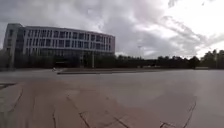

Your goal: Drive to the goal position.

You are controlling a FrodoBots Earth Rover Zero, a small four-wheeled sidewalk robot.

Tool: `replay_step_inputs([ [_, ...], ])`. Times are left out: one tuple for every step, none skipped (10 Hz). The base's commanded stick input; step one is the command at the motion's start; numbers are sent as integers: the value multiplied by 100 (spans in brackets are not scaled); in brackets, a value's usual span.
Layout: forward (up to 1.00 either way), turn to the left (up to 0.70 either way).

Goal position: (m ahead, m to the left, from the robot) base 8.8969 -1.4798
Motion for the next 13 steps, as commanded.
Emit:
replay_step_inputs([
  [70, 23],
  [70, 34],
  [70, 35],
  [70, 27],
  [70, 18],
  [70, 9],
  [70, 0],
  [70, 0],
  [70, 0],
  [70, 0],
  [70, 0],
  [70, 0],
  [70, 0],
])
